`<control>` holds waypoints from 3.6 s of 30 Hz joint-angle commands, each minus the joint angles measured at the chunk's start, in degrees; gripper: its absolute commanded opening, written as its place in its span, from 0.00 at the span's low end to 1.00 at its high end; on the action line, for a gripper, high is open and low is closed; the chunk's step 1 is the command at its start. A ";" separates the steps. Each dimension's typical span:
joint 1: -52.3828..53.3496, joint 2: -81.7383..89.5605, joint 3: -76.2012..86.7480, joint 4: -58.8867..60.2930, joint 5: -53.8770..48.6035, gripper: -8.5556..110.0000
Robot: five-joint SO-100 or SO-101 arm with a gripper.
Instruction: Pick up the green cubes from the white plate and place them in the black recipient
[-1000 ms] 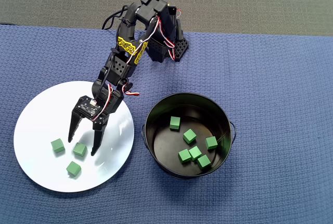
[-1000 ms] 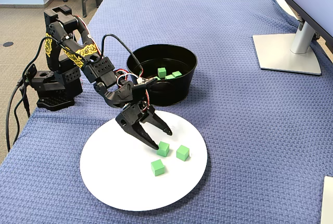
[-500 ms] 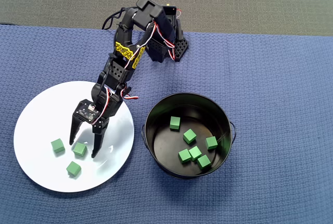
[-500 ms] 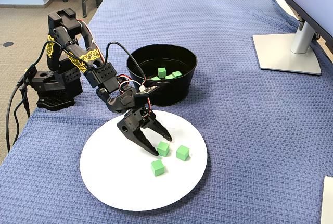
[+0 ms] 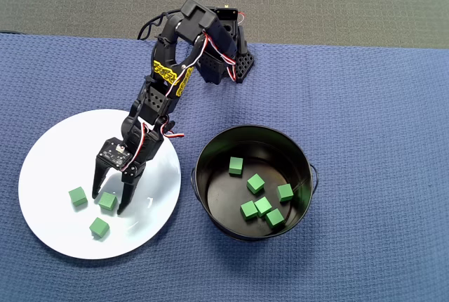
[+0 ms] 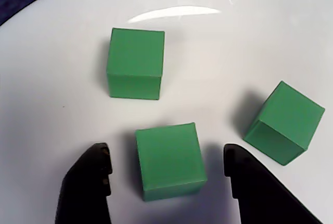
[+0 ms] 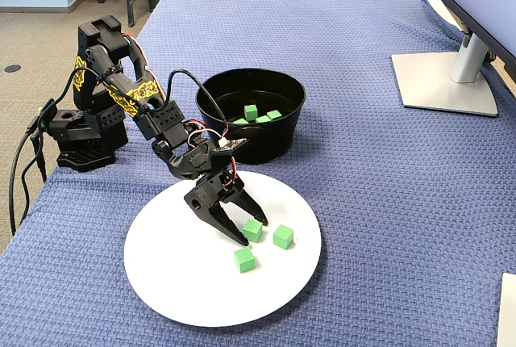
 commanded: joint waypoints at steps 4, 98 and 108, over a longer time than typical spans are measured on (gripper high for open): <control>-0.79 0.44 -3.87 -2.37 2.02 0.07; -0.09 5.62 -31.55 41.22 28.30 0.28; -1.76 2.72 -28.04 28.30 19.95 0.28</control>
